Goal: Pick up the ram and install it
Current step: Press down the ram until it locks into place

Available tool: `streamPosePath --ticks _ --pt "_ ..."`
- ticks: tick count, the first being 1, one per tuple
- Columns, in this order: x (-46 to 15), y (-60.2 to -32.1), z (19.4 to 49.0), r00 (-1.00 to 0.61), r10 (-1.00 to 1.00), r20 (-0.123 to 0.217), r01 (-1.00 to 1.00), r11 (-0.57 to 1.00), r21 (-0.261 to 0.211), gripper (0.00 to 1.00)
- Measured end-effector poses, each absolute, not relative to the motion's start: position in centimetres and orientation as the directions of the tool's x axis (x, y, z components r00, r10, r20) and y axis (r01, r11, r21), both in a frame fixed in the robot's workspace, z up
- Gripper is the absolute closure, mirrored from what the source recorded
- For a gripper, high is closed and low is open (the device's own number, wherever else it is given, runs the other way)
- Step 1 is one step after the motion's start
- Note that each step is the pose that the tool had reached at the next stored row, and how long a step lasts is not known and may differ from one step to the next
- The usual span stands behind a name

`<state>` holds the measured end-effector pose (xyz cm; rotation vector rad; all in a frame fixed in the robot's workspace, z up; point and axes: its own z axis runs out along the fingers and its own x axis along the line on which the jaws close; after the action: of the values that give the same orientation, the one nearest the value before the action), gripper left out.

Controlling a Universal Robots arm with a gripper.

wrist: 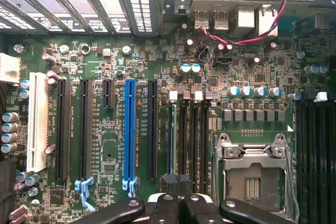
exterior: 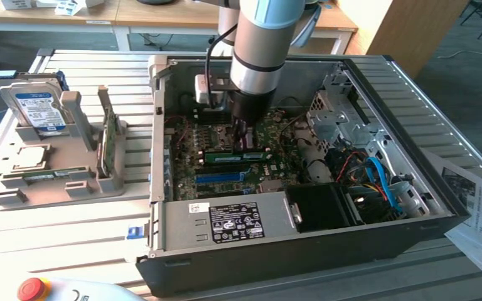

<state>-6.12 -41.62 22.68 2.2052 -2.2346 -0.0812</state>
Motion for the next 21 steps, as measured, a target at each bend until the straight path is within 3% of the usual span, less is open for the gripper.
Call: streamPosePath --ticks 21 --pt "-6.16 -41.63 22.43 -0.014 -0.999 -0.035 -0.999 0.013 0.038 0.9"
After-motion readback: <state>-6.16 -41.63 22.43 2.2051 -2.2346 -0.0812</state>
